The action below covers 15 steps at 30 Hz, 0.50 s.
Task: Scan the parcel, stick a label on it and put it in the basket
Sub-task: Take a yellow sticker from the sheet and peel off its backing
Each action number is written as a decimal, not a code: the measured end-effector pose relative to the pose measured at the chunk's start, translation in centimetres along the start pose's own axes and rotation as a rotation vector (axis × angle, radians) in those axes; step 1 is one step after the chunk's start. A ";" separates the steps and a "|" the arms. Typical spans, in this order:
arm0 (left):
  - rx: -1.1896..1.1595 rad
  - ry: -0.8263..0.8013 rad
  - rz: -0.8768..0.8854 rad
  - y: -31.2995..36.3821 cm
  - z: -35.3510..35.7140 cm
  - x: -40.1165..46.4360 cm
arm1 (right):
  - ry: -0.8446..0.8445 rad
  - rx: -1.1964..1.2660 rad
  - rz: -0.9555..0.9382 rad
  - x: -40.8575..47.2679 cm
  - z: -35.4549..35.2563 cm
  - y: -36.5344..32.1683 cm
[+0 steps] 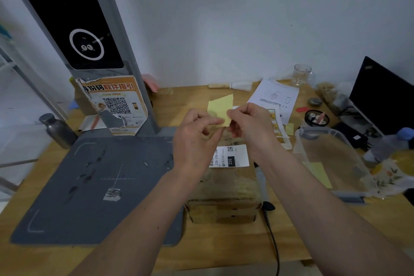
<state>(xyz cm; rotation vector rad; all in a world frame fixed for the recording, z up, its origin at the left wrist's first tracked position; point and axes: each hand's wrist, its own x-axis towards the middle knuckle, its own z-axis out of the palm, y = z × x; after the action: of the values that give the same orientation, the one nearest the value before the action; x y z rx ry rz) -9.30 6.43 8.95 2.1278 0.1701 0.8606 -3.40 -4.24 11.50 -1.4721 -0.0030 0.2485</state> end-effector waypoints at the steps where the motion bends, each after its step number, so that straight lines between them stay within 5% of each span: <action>1: -0.003 0.029 0.015 0.0 0.0 0.0 | -0.020 0.016 -0.003 0.0 0.0 0.0; 15: -0.270 0.074 -0.241 0.6 0.2 0.4 | -0.146 -0.058 -0.145 -0.9 0.0 0.5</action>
<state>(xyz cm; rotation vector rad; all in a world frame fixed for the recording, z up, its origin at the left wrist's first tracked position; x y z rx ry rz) -8.97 6.04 9.48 1.7833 0.3226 0.7735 -4.38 -4.38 11.09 -1.5010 -0.2356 0.2388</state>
